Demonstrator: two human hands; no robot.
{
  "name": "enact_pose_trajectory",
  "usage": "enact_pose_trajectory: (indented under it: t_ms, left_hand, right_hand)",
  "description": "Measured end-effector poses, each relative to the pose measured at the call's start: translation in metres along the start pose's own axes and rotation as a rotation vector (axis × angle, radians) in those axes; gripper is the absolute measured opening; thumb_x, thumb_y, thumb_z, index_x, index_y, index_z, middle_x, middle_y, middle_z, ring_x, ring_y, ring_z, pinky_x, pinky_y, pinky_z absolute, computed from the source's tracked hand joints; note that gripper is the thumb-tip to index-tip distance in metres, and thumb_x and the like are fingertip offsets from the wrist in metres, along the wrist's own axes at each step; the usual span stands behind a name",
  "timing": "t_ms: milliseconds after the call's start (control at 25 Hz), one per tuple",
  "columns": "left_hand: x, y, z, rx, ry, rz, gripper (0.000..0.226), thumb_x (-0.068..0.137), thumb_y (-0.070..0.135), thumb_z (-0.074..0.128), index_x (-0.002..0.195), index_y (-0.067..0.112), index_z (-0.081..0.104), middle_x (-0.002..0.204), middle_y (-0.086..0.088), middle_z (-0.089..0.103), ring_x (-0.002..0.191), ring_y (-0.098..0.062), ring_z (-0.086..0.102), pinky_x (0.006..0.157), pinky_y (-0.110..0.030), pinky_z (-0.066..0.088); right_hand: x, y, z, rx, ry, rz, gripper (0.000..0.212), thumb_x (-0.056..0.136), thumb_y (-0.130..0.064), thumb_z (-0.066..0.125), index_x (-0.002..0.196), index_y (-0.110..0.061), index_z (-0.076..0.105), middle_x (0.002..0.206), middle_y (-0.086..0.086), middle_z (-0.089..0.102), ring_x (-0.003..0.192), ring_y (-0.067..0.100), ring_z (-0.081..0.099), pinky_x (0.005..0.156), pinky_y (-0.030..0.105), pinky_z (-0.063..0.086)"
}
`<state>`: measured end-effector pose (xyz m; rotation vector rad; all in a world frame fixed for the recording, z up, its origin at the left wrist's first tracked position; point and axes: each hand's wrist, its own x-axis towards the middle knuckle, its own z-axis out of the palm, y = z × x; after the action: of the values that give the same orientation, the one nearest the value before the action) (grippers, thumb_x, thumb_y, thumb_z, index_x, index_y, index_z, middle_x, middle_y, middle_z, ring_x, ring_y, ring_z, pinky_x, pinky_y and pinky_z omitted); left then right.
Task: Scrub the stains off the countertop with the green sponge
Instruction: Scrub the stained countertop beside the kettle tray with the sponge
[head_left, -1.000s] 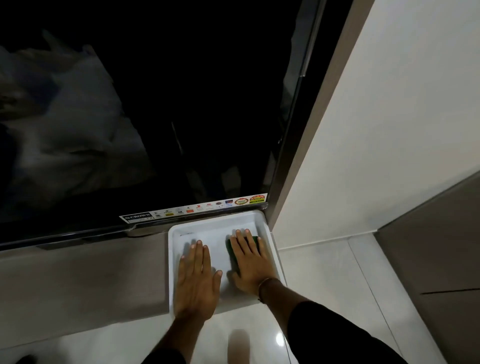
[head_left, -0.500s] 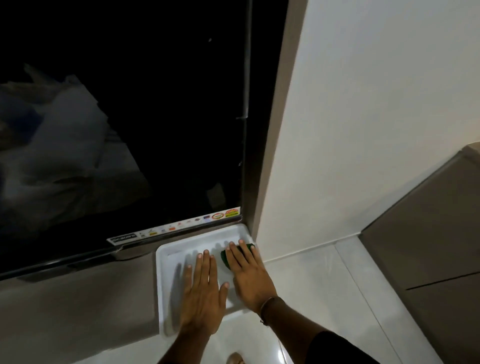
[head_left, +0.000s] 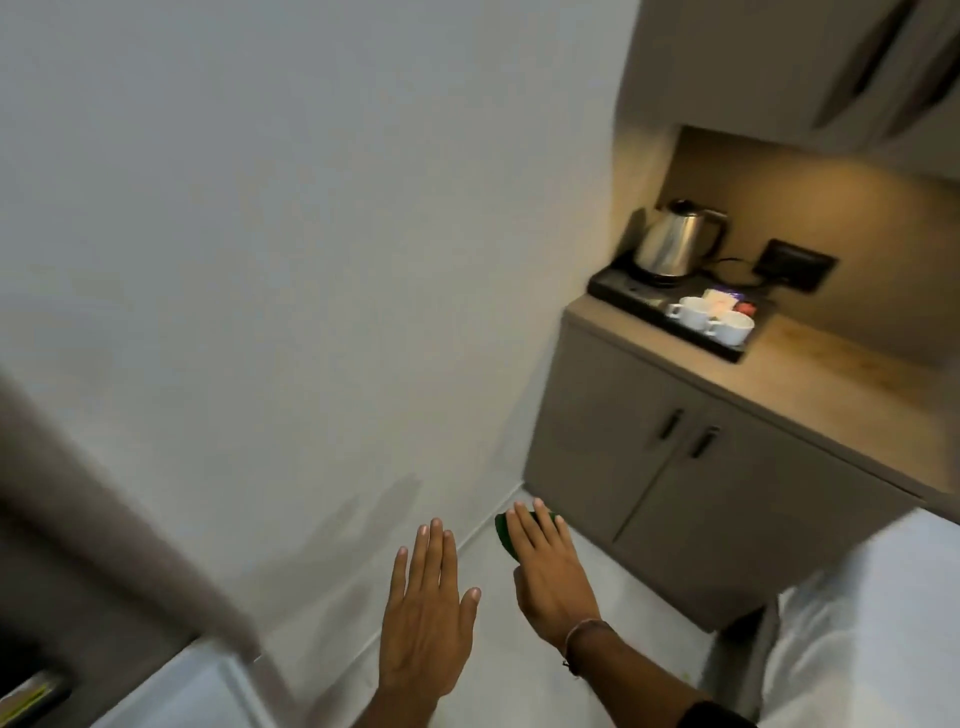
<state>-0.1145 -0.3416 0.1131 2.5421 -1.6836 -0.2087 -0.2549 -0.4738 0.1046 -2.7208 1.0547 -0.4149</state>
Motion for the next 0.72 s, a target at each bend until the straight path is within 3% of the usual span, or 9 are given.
enact_pose_trajectory:
  t_ms: [80, 160, 240, 360, 520, 720]
  left_hand:
    - [0.049, 0.048, 0.0, 0.029, -0.014, 0.094, 0.108, 0.068, 0.067, -0.046, 0.159, 0.012, -0.022, 0.166, -0.012, -0.029, 0.158, -0.032, -0.02, 0.127, -0.051, -0.013]
    - [0.103, 0.109, 0.003, 0.01, 0.002, 0.194, 0.102, 0.072, 0.066, -0.041, 0.158, 0.014, -0.025, 0.166, -0.009, -0.03, 0.158, -0.031, -0.02, 0.128, -0.049, -0.013]
    - [0.157, 0.175, 0.01, -0.036, 0.045, 0.295, 0.091, 0.088, 0.066, -0.025, 0.16, 0.012, -0.017, 0.17, -0.011, -0.022, 0.159, -0.029, -0.018, 0.125, -0.046, -0.019]
    - [0.233, 0.27, 0.015, -0.052, 0.063, 0.435, 0.082, 0.1, 0.057, 0.005, 0.164, 0.006, 0.004, 0.175, -0.015, -0.002, 0.16, -0.031, -0.007, 0.126, -0.05, -0.007]
    - [0.328, 0.394, 0.014, -0.033, 0.065, 0.567, 0.079, 0.105, 0.054, 0.019, 0.164, 0.004, 0.007, 0.176, -0.017, 0.003, 0.162, -0.031, -0.003, 0.131, -0.054, 0.009]
    - [0.412, 0.495, 0.014, -0.046, 0.012, 0.685, 0.077, 0.108, 0.052, 0.032, 0.165, 0.007, 0.006, 0.177, -0.015, 0.006, 0.162, -0.03, -0.002, 0.13, -0.055, 0.008]
  right_hand:
    - [0.009, 0.062, -0.026, -0.008, 0.036, 0.106, 0.075, 0.098, -0.005, 0.048, 0.164, -0.016, 0.015, 0.174, 0.003, 0.013, 0.161, 0.029, 0.0, 0.126, 0.043, -0.009]
    - [0.014, 0.135, -0.053, -0.021, 0.064, 0.232, 0.073, 0.1, -0.006, 0.047, 0.164, -0.016, 0.015, 0.174, 0.003, 0.013, 0.161, 0.028, -0.001, 0.128, 0.044, -0.005]
    - [0.019, 0.211, -0.08, -0.037, 0.087, 0.32, 0.071, 0.102, -0.008, 0.047, 0.164, -0.017, 0.015, 0.174, 0.003, 0.013, 0.161, 0.027, -0.002, 0.129, 0.045, -0.002]
    - [0.027, 0.315, -0.12, -0.063, 0.11, 0.413, 0.069, 0.102, -0.008, 0.046, 0.164, -0.016, 0.016, 0.174, 0.004, 0.015, 0.161, 0.028, 0.0, 0.13, 0.045, 0.0]
    - [0.035, 0.435, -0.173, -0.089, 0.126, 0.519, 0.071, 0.098, -0.008, 0.052, 0.163, -0.015, 0.023, 0.172, 0.006, 0.021, 0.161, 0.028, 0.008, 0.129, 0.045, 0.003]
    - [0.054, 0.54, -0.211, -0.094, 0.137, 0.658, 0.064, 0.104, -0.012, 0.049, 0.163, -0.015, 0.022, 0.172, 0.006, 0.022, 0.16, 0.028, 0.011, 0.13, 0.047, 0.007]
